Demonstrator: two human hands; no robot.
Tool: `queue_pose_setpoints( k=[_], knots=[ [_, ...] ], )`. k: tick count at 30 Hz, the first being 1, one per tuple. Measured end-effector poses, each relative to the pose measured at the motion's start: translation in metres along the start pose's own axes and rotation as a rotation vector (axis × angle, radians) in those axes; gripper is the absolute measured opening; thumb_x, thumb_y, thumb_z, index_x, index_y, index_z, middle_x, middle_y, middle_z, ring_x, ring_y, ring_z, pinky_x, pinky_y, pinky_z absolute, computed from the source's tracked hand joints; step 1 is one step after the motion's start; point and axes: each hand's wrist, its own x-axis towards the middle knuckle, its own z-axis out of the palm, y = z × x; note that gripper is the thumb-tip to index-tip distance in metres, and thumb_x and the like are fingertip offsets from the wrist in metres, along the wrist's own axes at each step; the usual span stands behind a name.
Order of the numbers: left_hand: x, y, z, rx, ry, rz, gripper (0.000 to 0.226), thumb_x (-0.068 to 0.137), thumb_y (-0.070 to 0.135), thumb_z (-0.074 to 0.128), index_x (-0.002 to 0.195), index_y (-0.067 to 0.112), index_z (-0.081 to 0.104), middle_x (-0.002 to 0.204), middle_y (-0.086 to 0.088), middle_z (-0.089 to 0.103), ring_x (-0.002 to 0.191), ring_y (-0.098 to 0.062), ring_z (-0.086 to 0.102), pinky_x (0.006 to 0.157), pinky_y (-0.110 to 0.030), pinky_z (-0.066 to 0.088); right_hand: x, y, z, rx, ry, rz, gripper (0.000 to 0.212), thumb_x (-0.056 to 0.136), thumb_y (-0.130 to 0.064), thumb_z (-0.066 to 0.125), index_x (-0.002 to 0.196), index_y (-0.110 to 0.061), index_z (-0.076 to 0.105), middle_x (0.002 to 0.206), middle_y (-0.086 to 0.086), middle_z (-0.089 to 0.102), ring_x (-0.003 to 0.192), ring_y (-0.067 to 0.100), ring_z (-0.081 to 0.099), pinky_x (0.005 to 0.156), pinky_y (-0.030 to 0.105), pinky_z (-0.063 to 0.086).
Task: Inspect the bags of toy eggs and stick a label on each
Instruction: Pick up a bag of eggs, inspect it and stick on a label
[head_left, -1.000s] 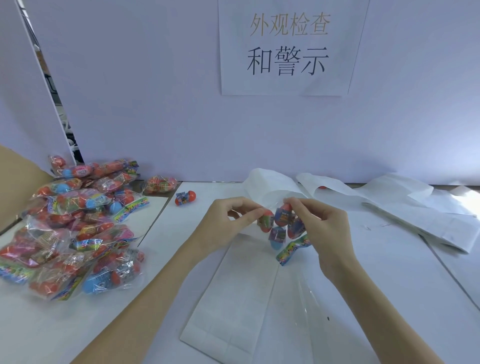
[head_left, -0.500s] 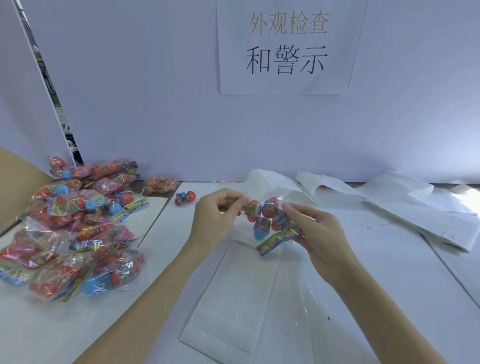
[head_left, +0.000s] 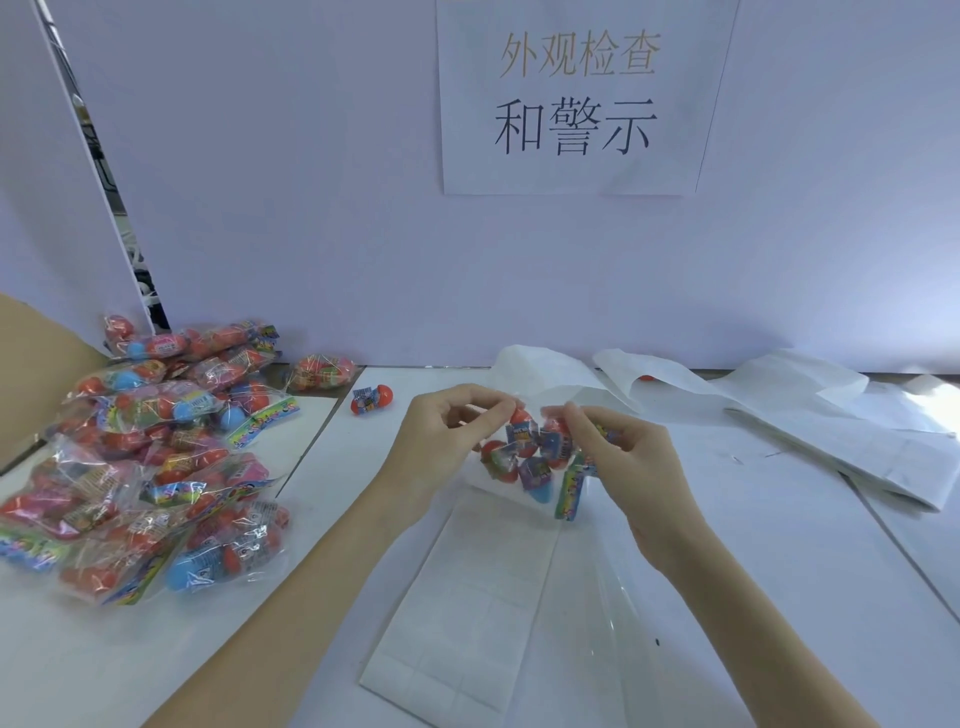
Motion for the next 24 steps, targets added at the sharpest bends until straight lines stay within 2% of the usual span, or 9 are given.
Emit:
queue_pose_setpoints(
  k=[3,6,9,11,13,16,19,21,24],
  knots=[
    [0.002,-0.002,-0.001,-0.025,0.093,-0.024,0.009,0.096,0.029,0.072,0.094,0.031,0.081,0.094,0.008,0.078,0.088,-0.010,0.067,0.066,-0.015,0.053,0.002,0.003,0.000,-0.226,0.101,-0.135,0.016,0.100,-0.037,0.066,0.105,-0.030,0.078,0.095,-0.015,0.077,0.082,0.004,0.069,0.071,0.017,0.052],
    [0.004,-0.004,-0.001,-0.068,0.146,-0.059,0.019,0.099,0.034,0.067,0.094,0.017,0.075,0.083,0.002,0.074,0.073,-0.011,0.065,0.060,-0.018,0.052,0.001,0.004,0.000,-0.297,0.048,-0.156,0.025,0.097,-0.046,0.067,0.084,-0.027,0.075,0.061,-0.006,0.056,0.054,0.009,0.042,0.052,0.015,0.034],
    [0.003,-0.004,0.000,-0.042,0.153,-0.088,0.031,0.104,0.041,0.059,0.096,0.012,0.065,0.077,0.006,0.070,0.059,-0.008,0.062,0.053,-0.017,0.050,0.001,0.006,0.001,-0.303,-0.028,-0.122,0.029,0.098,-0.038,0.070,0.073,-0.024,0.074,0.052,-0.007,0.034,0.053,0.012,0.028,0.051,0.019,0.024],
    [0.002,-0.002,0.000,-0.067,0.096,-0.101,0.038,0.101,0.051,0.057,0.102,0.014,0.066,0.089,0.004,0.074,0.068,-0.009,0.067,0.057,-0.020,0.052,0.002,0.009,0.001,-0.285,-0.019,-0.074,0.029,0.099,-0.031,0.068,0.072,-0.022,0.075,0.054,-0.001,0.038,0.058,0.017,0.033,0.058,0.028,0.029],
    [0.002,0.001,-0.001,-0.094,0.014,-0.104,0.042,0.094,0.056,0.063,0.111,0.018,0.068,0.106,-0.001,0.075,0.087,-0.017,0.073,0.066,-0.028,0.056,0.004,0.010,-0.002,-0.262,0.019,-0.021,0.029,0.101,-0.028,0.066,0.075,-0.020,0.076,0.051,0.001,0.044,0.055,0.018,0.039,0.058,0.027,0.033],
    [0.000,0.000,-0.001,-0.072,-0.093,-0.022,0.029,0.091,0.027,0.081,0.117,0.021,0.068,0.109,0.000,0.074,0.094,-0.022,0.072,0.070,-0.034,0.061,0.004,0.009,-0.005,-0.166,0.030,0.039,0.029,0.104,-0.025,0.061,0.086,-0.008,0.075,0.057,0.004,0.068,0.044,0.017,0.053,0.047,0.021,0.039],
    [-0.002,-0.002,0.002,-0.013,-0.128,0.082,0.034,0.088,0.010,0.081,0.114,0.028,0.070,0.112,0.005,0.073,0.103,-0.020,0.071,0.077,-0.033,0.062,0.002,0.004,-0.005,0.087,-0.080,0.170,0.043,0.109,-0.040,0.050,0.105,-0.004,0.073,0.086,0.013,0.080,0.069,0.027,0.077,0.052,0.021,0.052],
    [-0.004,0.000,0.002,0.021,-0.181,0.143,0.036,0.086,0.008,0.079,0.114,0.028,0.069,0.114,0.008,0.073,0.109,-0.021,0.069,0.087,-0.030,0.059,0.003,0.002,-0.006,0.237,-0.166,0.241,0.056,0.106,-0.056,0.047,0.108,-0.006,0.073,0.099,0.018,0.080,0.087,0.034,0.079,0.061,0.024,0.058],
    [-0.007,0.001,0.002,0.094,-0.257,0.231,0.044,0.086,-0.005,0.074,0.119,0.023,0.066,0.117,0.010,0.070,0.113,-0.019,0.067,0.094,-0.023,0.054,0.004,0.001,-0.006,0.296,-0.218,0.264,0.061,0.093,-0.064,0.061,0.120,-0.010,0.068,0.107,0.018,0.078,0.097,0.035,0.078,0.068,0.027,0.060]
  ],
)
